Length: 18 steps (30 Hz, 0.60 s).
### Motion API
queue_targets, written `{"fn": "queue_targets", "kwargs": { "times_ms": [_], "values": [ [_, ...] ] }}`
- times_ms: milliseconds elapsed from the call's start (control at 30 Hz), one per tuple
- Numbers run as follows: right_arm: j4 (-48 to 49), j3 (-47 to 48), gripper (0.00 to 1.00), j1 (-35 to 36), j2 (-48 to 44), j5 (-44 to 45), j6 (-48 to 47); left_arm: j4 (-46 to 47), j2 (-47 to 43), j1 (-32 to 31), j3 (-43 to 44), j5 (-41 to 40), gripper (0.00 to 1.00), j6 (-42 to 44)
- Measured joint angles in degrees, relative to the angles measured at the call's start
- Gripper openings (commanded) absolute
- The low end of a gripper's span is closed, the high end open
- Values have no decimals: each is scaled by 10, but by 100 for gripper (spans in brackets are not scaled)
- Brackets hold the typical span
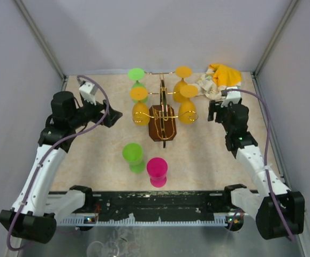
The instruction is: Place the wine glass upside down on the wine glass rack
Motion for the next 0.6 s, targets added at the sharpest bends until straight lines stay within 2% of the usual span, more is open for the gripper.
{"fn": "queue_targets", "kwargs": {
  "times_ms": [300,600],
  "values": [
    [-113,44,74,0,-6,65,24,-124,-2,-110,3,9,95,47],
    [-154,47,75,0,-15,85,28,-186,2,-126,-9,-7,89,51]
  ]
}}
